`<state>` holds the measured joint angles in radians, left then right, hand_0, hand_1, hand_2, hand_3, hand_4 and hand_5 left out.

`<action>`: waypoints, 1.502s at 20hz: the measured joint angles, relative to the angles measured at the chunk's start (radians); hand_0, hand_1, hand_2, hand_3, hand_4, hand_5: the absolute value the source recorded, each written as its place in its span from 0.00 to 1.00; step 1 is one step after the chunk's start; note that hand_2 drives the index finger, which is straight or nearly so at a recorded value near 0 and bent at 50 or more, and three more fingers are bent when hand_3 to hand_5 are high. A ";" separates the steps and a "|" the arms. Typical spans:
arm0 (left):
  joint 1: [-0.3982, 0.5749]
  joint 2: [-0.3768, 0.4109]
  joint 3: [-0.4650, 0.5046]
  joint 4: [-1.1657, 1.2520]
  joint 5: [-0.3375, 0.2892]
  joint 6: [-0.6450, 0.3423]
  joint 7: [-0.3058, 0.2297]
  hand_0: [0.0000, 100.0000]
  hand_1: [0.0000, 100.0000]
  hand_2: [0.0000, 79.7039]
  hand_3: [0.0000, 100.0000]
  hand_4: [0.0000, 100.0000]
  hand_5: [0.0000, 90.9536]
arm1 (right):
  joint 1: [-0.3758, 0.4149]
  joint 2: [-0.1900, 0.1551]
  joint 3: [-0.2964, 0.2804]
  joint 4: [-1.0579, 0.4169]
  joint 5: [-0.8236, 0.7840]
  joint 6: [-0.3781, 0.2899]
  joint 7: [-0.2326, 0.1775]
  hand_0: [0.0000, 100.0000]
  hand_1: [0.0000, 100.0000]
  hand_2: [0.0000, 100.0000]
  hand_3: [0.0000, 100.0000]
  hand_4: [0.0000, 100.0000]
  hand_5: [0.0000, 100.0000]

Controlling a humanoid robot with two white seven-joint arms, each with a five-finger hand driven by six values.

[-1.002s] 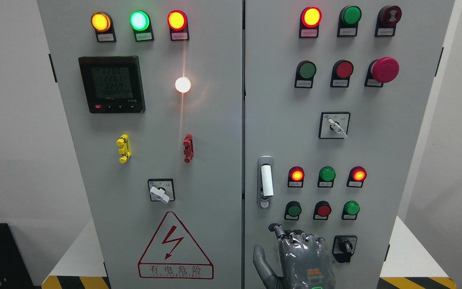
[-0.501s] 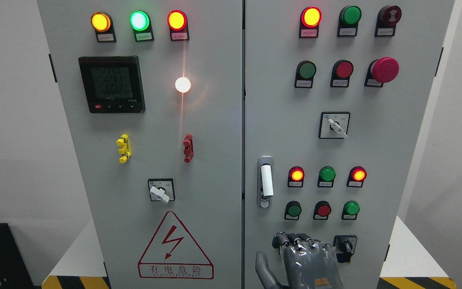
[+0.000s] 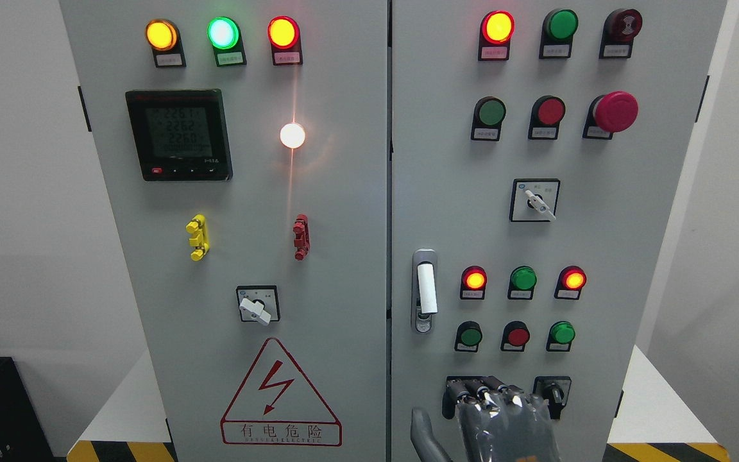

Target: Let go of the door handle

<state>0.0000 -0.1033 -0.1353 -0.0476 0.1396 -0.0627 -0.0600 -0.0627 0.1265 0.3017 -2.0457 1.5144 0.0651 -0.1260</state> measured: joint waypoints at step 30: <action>0.076 0.008 -0.003 -0.004 0.000 0.001 0.000 0.12 0.56 0.00 0.00 0.00 0.00 | -0.156 0.007 -0.007 0.074 0.014 0.077 0.047 0.35 0.25 0.97 1.00 1.00 1.00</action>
<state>0.0755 -0.0948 -0.1387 -0.0515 0.1396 -0.0621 -0.0601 -0.2186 0.1331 0.2949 -1.9716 1.5288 0.1426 -0.0794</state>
